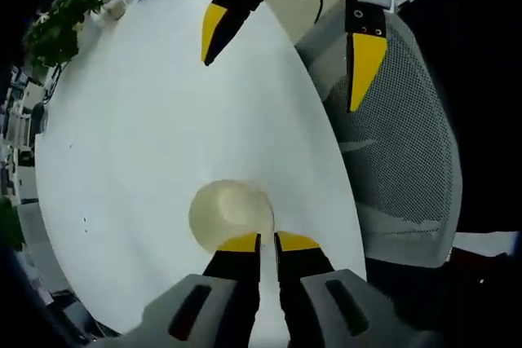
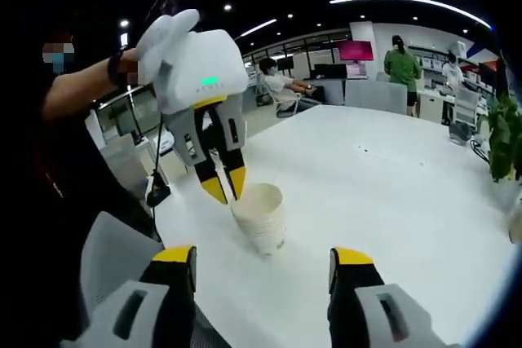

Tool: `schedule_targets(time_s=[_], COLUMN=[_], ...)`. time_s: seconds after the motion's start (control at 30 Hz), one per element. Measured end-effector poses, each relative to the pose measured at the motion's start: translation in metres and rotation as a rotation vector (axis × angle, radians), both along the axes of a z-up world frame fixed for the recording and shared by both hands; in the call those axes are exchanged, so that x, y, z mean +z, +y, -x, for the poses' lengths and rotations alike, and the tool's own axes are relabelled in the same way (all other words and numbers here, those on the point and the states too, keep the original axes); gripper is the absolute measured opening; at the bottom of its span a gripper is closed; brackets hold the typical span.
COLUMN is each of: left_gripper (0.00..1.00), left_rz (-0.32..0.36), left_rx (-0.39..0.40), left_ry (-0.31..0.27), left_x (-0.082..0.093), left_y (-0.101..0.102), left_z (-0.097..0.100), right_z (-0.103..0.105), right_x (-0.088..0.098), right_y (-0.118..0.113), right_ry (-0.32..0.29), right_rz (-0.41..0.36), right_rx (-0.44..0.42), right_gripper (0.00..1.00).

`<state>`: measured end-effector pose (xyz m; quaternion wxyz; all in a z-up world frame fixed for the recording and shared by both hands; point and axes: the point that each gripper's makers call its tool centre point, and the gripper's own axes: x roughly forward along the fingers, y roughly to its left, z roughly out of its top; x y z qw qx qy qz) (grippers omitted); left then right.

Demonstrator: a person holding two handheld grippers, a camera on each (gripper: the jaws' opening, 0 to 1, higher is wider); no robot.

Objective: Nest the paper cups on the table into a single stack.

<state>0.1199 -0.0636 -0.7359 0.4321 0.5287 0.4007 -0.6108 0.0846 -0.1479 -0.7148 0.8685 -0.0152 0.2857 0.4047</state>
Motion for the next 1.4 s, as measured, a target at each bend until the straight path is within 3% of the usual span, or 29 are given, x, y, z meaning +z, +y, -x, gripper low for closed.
schedule_targets(time_s=[0.3, 0.4, 0.67, 0.73, 0.9, 1.1, 1.2, 1.4], left_gripper=[0.23, 0.34, 0.55, 0.62, 0.69, 0.75, 0.8, 0.84], left_rz=[0.107, 0.152, 0.278, 0.335, 0.496, 0.602, 0.694, 0.704], left_rx=[0.079, 0.113, 0.22, 0.283, 0.436, 0.552, 0.661, 0.681], left_ry=[0.017, 0.032, 0.021, 0.029, 0.041, 0.031, 0.075, 0.066], left_x=[0.009, 0.014, 0.016, 0.017, 0.022, 0.02, 0.018, -0.006], left_y=[0.007, 0.012, 0.025, 0.024, 0.022, 0.031, 0.032, 0.041], left_z=[-0.007, -0.003, -0.017, -0.02, -0.032, -0.037, -0.037, -0.031], right_z=[-0.002, -0.004, -0.012, -0.015, -0.019, -0.025, -0.028, -0.038], right_x=[-0.002, -0.002, -0.002, -0.002, -0.002, -0.007, -0.018, -0.03], right_y=[0.008, 0.014, 0.027, 0.029, 0.033, 0.036, 0.035, 0.036], right_ry=[0.001, 0.003, 0.001, -0.001, -0.001, 0.0, 0.011, 0.001], right_rz=[0.008, 0.011, 0.01, 0.012, 0.011, 0.016, 0.05, 0.087], right_rx=[0.018, 0.032, 0.06, 0.067, 0.073, 0.09, 0.117, 0.156], right_gripper=[0.66, 0.66, 0.66, 0.66, 0.66, 0.66, 0.66, 0.66])
